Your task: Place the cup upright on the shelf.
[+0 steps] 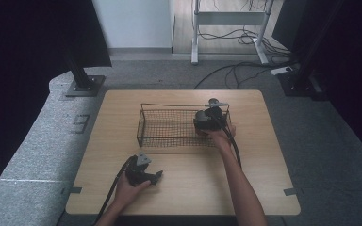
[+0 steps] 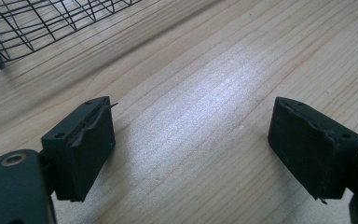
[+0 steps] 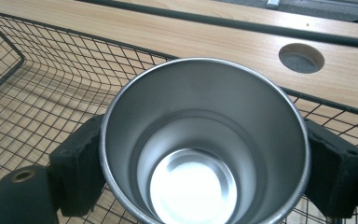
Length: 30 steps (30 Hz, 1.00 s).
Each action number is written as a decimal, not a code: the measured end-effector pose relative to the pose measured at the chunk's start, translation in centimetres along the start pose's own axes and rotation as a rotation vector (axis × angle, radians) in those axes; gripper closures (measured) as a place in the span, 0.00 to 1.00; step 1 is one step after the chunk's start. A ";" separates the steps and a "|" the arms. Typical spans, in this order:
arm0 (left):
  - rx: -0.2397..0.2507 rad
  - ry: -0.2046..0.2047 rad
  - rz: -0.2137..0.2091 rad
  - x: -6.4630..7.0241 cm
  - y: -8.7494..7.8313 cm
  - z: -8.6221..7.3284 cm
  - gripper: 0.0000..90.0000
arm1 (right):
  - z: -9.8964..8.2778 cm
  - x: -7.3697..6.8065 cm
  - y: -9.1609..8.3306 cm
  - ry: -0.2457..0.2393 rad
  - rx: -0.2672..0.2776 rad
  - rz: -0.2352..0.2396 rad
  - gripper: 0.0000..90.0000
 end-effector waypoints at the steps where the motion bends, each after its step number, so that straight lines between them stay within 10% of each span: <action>1: 0.000 0.000 0.000 0.0 0.0 0.0 0.16 | -0.1 0.0 0.1 0.001 -0.004 -0.003 0.15; 30: 0.000 0.000 0.000 0.0 0.0 0.0 0.16 | -1.8 -0.1 1.0 -0.101 -0.125 -0.068 0.15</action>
Point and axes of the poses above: each handheld gripper's, and its own axes: y roughly forward along the jaws, z roughly out of its top, x roughly to its right, the point moved 9 cm from there along y, roughly forward along the jaws, and after that the axes turned 7 degrees about y, right-handed, at the moved point
